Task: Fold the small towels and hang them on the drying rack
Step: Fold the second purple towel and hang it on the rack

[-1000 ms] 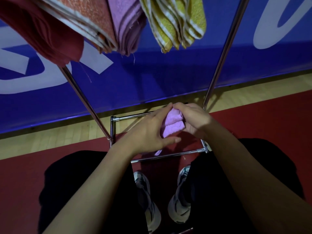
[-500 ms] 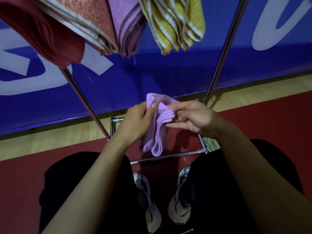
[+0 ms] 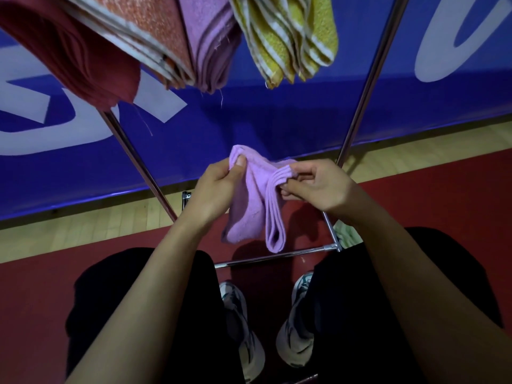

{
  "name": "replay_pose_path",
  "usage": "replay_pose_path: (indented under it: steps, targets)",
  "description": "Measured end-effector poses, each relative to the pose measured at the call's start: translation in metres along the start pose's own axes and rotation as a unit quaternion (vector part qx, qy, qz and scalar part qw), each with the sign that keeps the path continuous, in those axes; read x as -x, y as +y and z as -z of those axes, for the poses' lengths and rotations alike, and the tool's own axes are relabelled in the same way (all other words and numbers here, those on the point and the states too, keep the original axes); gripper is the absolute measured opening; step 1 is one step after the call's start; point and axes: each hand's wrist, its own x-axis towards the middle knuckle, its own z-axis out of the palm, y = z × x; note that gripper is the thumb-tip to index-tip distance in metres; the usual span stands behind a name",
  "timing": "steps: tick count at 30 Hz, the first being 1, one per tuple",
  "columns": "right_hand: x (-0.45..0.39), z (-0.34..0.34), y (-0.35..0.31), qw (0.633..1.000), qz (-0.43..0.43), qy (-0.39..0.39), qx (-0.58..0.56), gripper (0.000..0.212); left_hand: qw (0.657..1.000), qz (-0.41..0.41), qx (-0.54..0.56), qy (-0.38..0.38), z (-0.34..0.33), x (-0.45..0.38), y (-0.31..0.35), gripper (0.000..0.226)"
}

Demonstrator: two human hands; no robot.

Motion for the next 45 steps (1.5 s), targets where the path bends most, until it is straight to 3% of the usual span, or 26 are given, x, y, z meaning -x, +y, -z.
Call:
replay_pose_path:
  steps: [2, 5, 8, 11, 15, 17, 19, 24, 26, 33, 37, 39, 43, 45]
  targets:
    - [-0.003, 0.002, 0.003, 0.996, 0.048, 0.031, 0.073, 0.023, 0.998, 0.03, 0.045, -0.007, 0.001, 0.0, 0.002, 0.046]
    - [-0.007, 0.009, 0.009, 0.96, 0.133, 0.1, 0.225, 0.032, 0.988, 0.091, 0.127, 0.012, 0.003, -0.005, 0.001, 0.044]
    - [-0.003, 0.009, 0.004, 0.937, 0.202, 0.145, 0.244, 0.033, 0.974, 0.145, 0.17, 0.031, 0.007, -0.012, -0.003, 0.042]
    - [0.0, 0.011, 0.002, 0.923, 0.229, 0.142, 0.277, 0.022, 0.984, 0.136, 0.092, 0.064, 0.007, -0.014, -0.008, 0.048]
    - [0.001, 0.006, 0.008, 0.904, 0.226, 0.071, 0.356, 0.007, 0.998, 0.034, -0.024, 0.036, -0.003, -0.006, -0.007, 0.051]
    - [0.002, -0.001, 0.009, 0.906, 0.224, 0.046, 0.355, 0.017, 0.997, 0.001, -0.072, 0.006, -0.012, -0.002, -0.003, 0.043]
    - [0.002, -0.006, 0.006, 0.914, 0.214, 0.029, 0.343, 0.012, 0.994, -0.026, -0.102, -0.025, -0.02, 0.001, -0.002, 0.038]
    - [0.0, -0.003, 0.009, 0.921, 0.206, 0.025, 0.331, 0.007, 0.993, -0.069, -0.074, -0.062, -0.02, 0.004, 0.0, 0.025]
    - [-0.002, -0.001, 0.009, 0.925, 0.199, 0.04, 0.32, 0.02, 0.992, -0.067, -0.064, -0.081, -0.018, 0.005, 0.003, 0.024]
    - [-0.002, -0.002, 0.008, 0.939, 0.209, 0.024, 0.274, 0.02, 0.994, -0.038, -0.066, -0.082, -0.021, 0.009, 0.006, 0.045]
    - [-0.001, -0.003, 0.003, 0.946, 0.175, 0.037, 0.272, 0.029, 0.996, -0.027, -0.049, -0.074, -0.022, 0.01, 0.01, 0.057]
    - [0.001, -0.003, 0.001, 0.949, 0.163, 0.042, 0.266, 0.024, 0.995, -0.022, -0.054, -0.08, -0.023, 0.011, 0.011, 0.06]
    - [0.003, -0.006, 0.0, 0.96, 0.141, 0.052, 0.237, 0.016, 0.991, -0.023, -0.033, -0.126, -0.021, 0.014, 0.012, 0.053]
    - [0.001, -0.006, 0.0, 0.959, 0.143, 0.061, 0.236, 0.015, 0.985, -0.045, -0.031, -0.163, -0.023, 0.017, 0.014, 0.033]
